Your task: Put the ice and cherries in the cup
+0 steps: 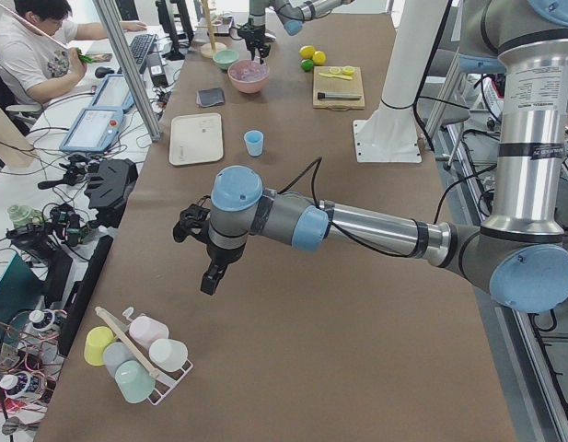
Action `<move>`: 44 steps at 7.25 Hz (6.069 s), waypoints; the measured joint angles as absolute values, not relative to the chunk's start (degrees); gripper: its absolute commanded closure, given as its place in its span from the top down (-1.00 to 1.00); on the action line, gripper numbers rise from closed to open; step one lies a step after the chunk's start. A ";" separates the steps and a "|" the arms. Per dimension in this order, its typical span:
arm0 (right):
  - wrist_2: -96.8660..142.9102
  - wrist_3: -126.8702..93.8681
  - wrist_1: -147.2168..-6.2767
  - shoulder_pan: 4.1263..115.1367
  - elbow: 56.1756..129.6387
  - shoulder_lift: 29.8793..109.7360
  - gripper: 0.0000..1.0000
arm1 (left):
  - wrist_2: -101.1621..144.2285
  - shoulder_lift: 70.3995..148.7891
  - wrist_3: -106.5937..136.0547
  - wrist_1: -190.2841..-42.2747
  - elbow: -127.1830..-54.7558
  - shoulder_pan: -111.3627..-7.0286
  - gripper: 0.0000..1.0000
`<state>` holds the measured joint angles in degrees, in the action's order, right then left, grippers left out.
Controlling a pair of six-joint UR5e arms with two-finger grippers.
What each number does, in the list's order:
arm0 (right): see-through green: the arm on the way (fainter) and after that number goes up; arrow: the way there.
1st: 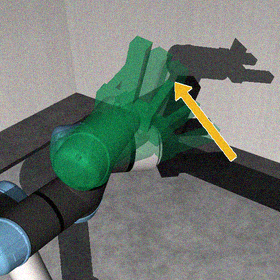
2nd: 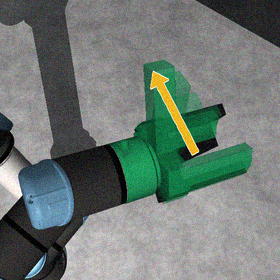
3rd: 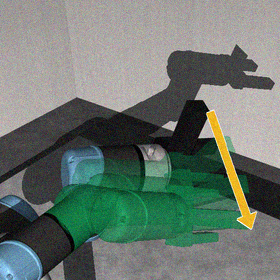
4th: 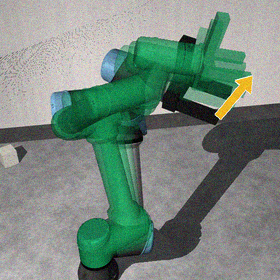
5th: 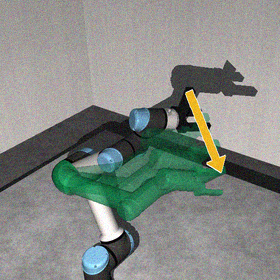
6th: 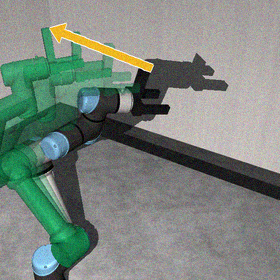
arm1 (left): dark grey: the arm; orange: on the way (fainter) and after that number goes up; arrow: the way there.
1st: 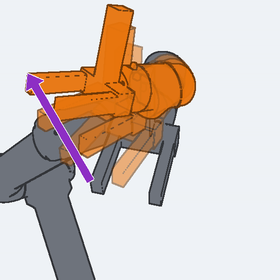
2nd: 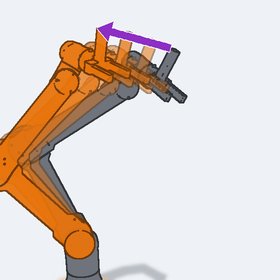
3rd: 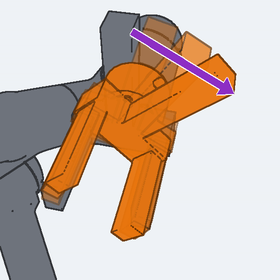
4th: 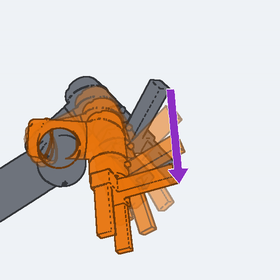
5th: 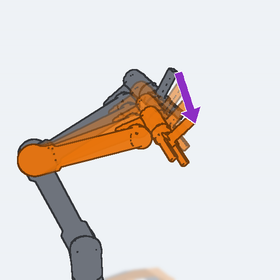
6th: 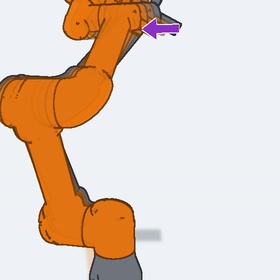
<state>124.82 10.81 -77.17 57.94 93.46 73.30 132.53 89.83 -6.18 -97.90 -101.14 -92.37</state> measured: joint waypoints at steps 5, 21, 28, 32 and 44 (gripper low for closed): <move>125.72 9.36 -78.71 59.42 94.71 71.67 -1.00 | 132.62 89.90 -6.16 -97.91 -101.15 -92.37 0.95; 100.59 -38.87 -74.77 31.23 72.84 31.76 0.20 | 132.71 90.00 -6.73 -97.91 -100.93 -92.28 0.95; 100.35 -34.52 -72.96 33.73 72.17 32.29 0.93 | 132.71 89.92 -6.76 -97.91 -101.02 -92.29 0.95; 112.99 -9.78 -73.19 46.95 82.41 47.60 0.98 | 132.70 89.82 -6.40 -97.91 -100.84 -92.29 0.95; 114.70 12.99 -71.81 55.33 92.61 71.39 0.98 | 132.71 90.52 -6.42 -97.91 -100.72 -92.29 0.95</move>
<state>114.70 12.99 -71.81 55.33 92.61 71.39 132.71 90.52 -6.42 -97.91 -100.72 -92.29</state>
